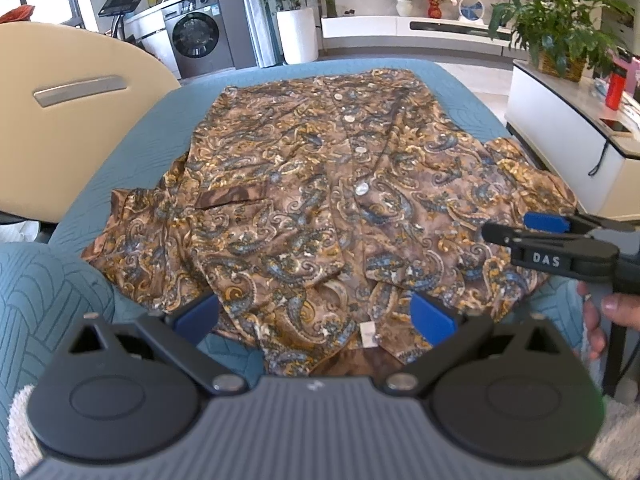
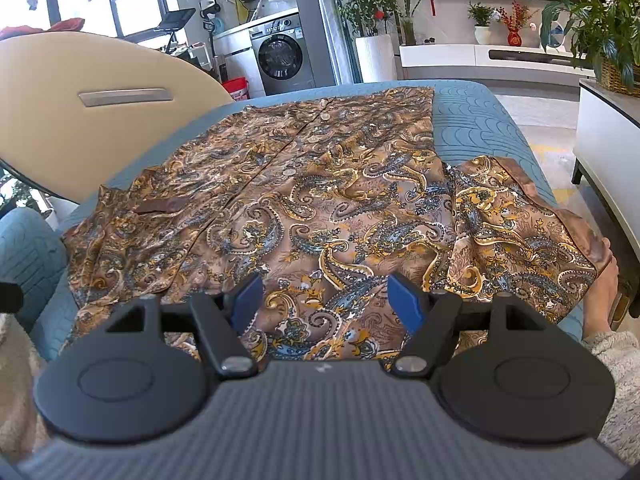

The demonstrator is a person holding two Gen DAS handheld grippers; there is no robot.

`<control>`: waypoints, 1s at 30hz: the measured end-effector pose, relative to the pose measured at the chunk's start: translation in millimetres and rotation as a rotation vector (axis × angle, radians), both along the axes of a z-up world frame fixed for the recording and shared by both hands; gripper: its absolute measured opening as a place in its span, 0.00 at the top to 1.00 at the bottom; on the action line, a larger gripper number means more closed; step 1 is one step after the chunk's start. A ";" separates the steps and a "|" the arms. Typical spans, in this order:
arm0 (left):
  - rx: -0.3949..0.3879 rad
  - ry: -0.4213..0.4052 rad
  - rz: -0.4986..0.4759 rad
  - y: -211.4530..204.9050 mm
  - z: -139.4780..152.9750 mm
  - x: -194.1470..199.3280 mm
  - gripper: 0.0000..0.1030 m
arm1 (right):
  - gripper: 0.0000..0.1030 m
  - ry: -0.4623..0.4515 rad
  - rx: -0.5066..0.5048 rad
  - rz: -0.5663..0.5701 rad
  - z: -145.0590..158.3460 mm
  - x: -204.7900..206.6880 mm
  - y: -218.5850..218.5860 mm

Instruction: Fold clothes

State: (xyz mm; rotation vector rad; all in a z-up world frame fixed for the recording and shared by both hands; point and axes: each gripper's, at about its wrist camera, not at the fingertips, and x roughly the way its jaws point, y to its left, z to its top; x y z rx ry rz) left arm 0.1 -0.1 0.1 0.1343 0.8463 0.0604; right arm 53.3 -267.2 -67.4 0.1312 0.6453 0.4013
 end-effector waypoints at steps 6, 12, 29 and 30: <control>-0.001 0.003 -0.004 -2.3 2.9 0.7 0.00 | 0.30 0.002 0.001 0.001 -0.1 -0.6 0.6; 0.008 -0.003 -0.001 -2.0 3.1 -4.5 0.00 | 0.30 0.002 0.000 0.000 -1.2 -1.4 1.6; -0.014 0.026 -0.007 4.6 -17.9 8.8 0.00 | 0.30 -0.009 0.018 -0.015 0.2 -1.7 -1.0; -0.008 0.026 -0.023 0.2 -20.6 9.6 0.00 | 0.30 -0.016 0.026 -0.023 1.6 -2.3 -3.5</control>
